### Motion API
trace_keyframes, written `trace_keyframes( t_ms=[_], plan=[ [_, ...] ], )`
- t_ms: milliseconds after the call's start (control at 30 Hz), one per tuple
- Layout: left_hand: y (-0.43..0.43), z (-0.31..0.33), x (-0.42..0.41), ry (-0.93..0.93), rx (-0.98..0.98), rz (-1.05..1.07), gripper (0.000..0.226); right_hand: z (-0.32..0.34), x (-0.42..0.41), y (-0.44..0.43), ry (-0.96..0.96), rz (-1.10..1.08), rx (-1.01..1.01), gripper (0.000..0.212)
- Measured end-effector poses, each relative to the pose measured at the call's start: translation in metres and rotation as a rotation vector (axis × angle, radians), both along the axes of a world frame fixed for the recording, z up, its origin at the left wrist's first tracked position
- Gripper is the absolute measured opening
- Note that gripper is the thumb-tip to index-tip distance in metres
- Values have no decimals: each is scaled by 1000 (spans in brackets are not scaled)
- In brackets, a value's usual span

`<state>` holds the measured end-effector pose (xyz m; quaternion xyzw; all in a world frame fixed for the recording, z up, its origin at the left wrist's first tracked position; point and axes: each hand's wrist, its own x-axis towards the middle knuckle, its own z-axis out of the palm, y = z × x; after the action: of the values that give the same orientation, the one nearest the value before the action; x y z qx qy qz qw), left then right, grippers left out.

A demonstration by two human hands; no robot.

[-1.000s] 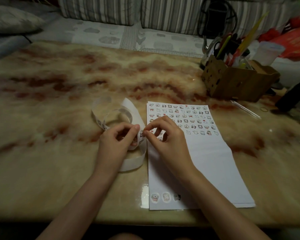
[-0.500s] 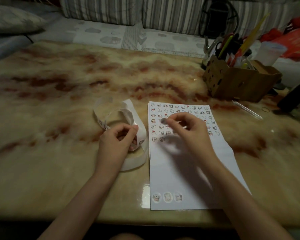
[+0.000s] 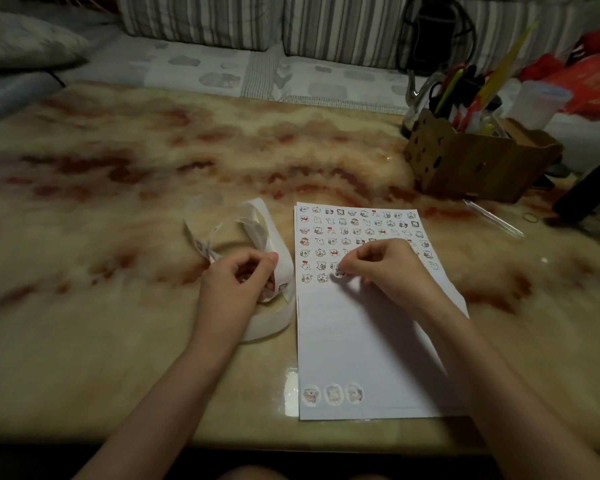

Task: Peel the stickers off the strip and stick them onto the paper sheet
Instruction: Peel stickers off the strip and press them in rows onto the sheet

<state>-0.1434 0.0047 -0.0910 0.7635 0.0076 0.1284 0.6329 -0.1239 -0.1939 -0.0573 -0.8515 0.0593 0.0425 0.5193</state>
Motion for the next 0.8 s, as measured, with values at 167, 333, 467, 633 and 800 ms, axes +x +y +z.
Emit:
trace_keyframes(
  t_ms=[167,333,467,633,800],
  plan=[
    [0,-1,1,-7,25,-6,20,-5,-1,-1,3,14,-95,10],
    [1,-2,0,-7,23,-11,20,-7,-1,-1,-10,6,-73,10],
    [1,-2,0,-5,11,-11,19,-9,-1,0,-14,2,-67,11],
    [0,-1,0,-8,13,-16,20,-13,-1,2,-26,-17,-87,12],
    [1,-2,0,-2,7,-17,19,-16,0,2,-34,-24,-128,11]
  ],
)
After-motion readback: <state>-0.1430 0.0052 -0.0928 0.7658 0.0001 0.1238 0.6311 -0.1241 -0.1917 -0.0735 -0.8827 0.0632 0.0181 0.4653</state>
